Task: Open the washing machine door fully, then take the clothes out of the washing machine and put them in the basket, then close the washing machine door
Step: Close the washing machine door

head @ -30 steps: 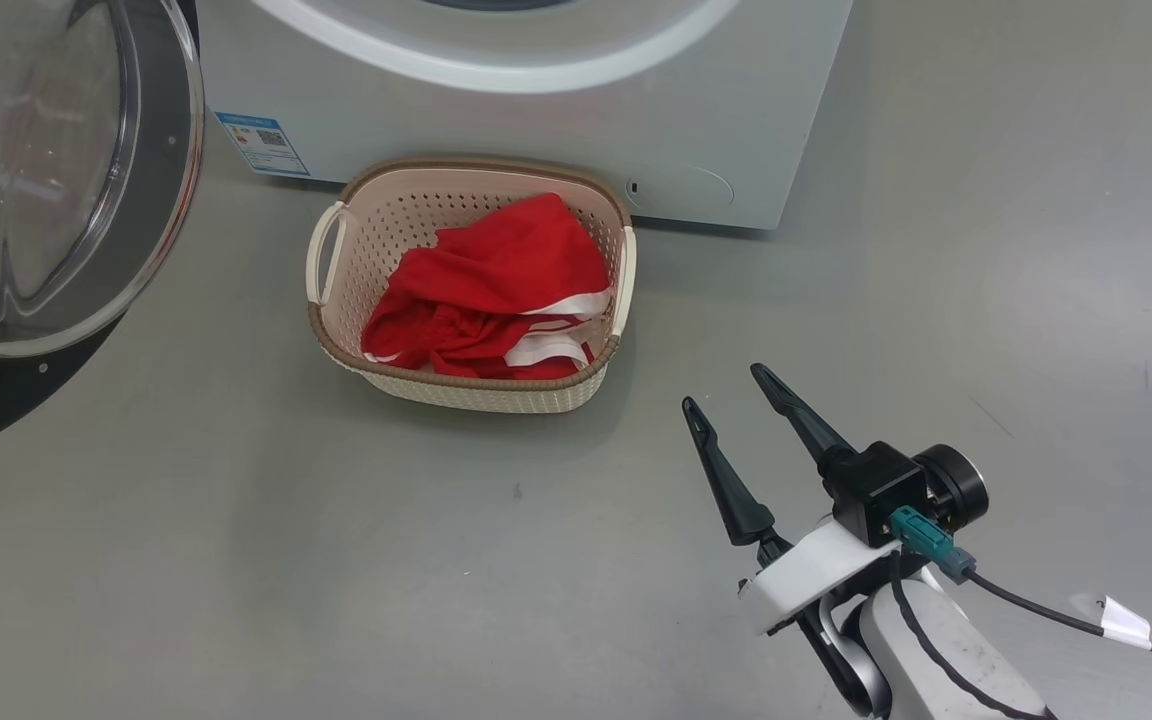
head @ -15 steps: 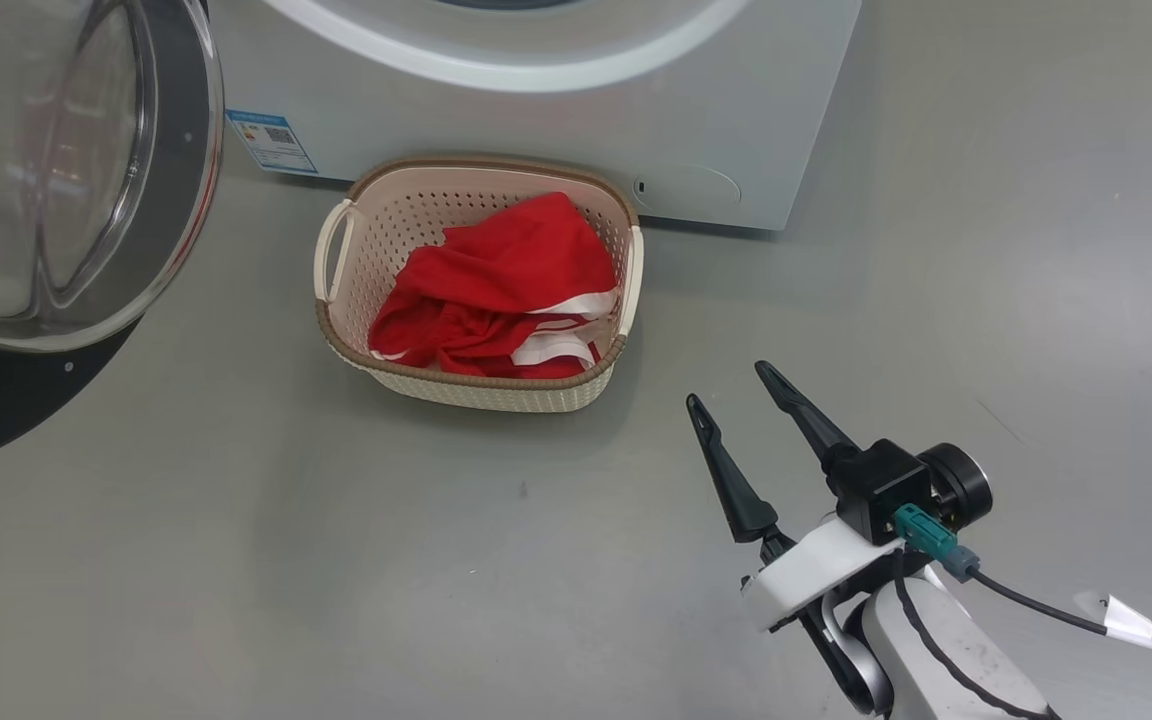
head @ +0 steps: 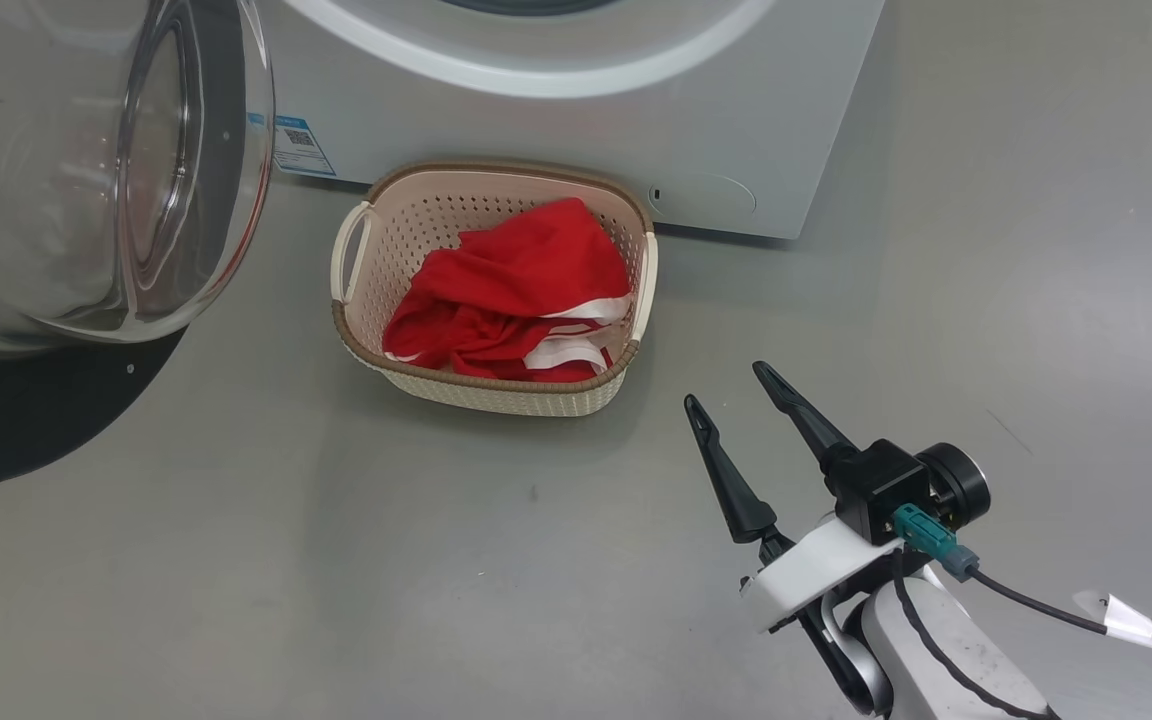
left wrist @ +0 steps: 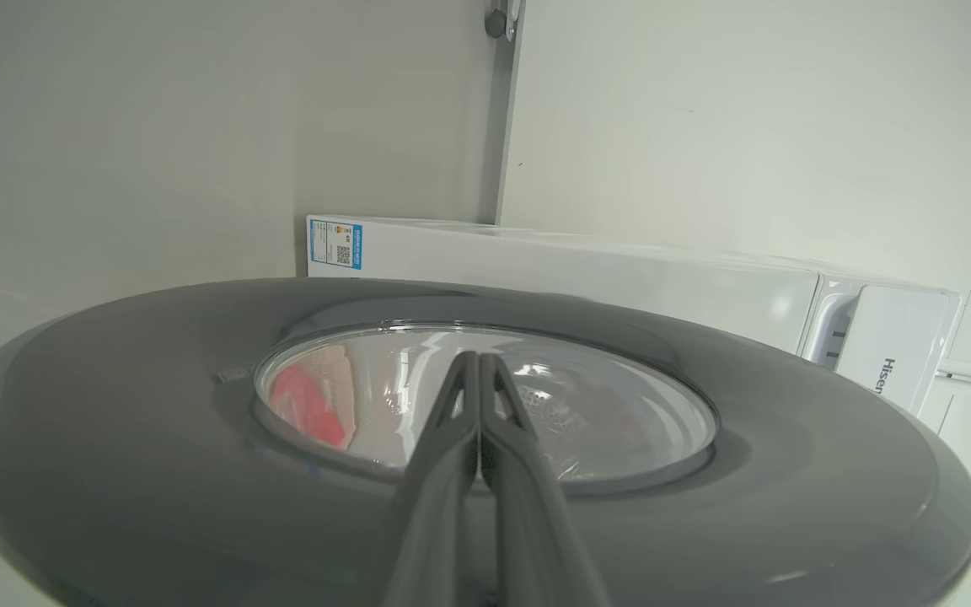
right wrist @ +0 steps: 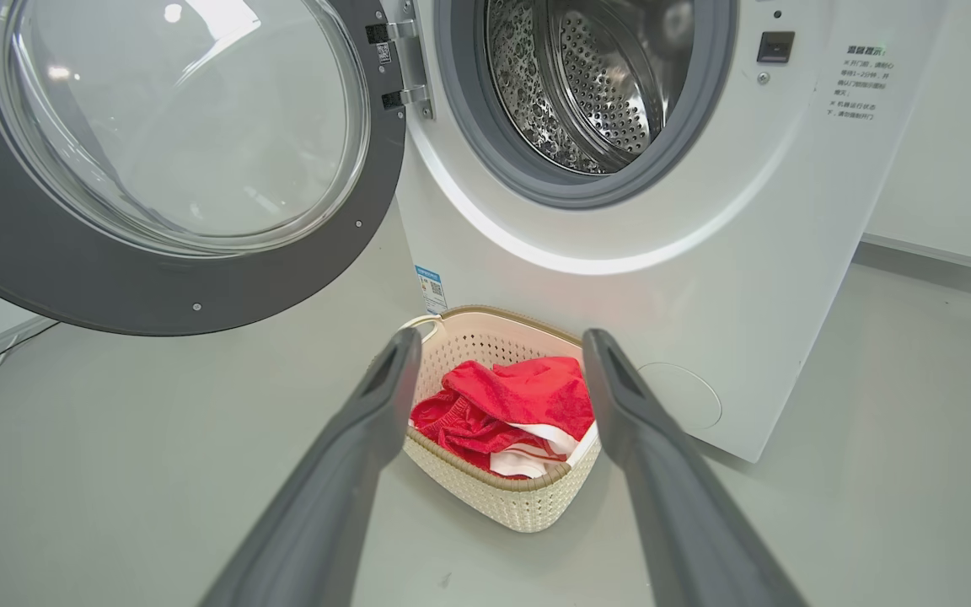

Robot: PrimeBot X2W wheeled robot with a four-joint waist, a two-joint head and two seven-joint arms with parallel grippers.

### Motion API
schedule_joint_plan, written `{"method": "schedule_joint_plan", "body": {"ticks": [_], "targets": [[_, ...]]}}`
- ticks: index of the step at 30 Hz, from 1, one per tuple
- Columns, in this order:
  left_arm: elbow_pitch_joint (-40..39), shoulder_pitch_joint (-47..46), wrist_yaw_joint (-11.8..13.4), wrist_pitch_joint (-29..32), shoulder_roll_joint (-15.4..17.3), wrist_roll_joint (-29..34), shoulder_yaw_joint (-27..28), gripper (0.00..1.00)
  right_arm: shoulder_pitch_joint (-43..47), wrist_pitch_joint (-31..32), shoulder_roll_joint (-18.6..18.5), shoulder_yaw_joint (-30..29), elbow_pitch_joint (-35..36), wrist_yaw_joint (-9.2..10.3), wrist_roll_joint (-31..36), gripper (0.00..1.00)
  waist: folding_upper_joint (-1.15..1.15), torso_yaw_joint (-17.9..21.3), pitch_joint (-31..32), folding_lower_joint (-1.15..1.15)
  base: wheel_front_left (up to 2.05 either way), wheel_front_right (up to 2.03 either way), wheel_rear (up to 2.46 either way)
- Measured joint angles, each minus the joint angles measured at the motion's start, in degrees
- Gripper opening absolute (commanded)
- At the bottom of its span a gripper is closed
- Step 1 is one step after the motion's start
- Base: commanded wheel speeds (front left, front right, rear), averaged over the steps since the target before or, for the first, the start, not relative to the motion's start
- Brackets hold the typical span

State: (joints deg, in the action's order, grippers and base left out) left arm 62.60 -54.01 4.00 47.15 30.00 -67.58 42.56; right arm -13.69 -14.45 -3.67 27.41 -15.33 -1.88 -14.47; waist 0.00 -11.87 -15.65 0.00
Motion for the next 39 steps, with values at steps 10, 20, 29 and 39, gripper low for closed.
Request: {"method": "schedule_joint_plan", "body": {"ticks": [10, 20, 29, 39], "targets": [[0.12, 0.24, -3.67, 6.79, -0.53, -1.59, -0.71, 0.0, 0.0, 0.0, 0.04, -0.45, -0.01, 0.0, -0.18, 1.0, 0.0, -0.33, 0.71, 0.0, 0.0, 0.0, 0.0], [0.27, 0.89, -6.64, 11.91, -4.2, -2.24, -1.82, 0.0, 0.06, 0.0, 0.07, -0.78, -0.03, 0.0, -0.56, 1.0, 0.0, -1.28, 2.2, 0.0, 0.0, 0.0, 0.0], [-0.55, 2.39, -8.81, 16.5, -6.19, -3.3, -2.54, 0.0, 0.14, 0.0, 0.09, -0.44, -0.02, -0.04, -0.62, 1.0, 0.0, -1.97, 3.21, 0.0, 0.0, 0.0, 0.0], [-2.35, 4.93, -9.88, 19.58, -8.61, -5.48, -2.13, 0.0, 0.4, 0.0, 0.1, -0.48, -0.03, -0.05, -0.64, 1.0, 0.0, -2.37, 4.12, 0.0, 0.0, 0.0, 0.0]]}}
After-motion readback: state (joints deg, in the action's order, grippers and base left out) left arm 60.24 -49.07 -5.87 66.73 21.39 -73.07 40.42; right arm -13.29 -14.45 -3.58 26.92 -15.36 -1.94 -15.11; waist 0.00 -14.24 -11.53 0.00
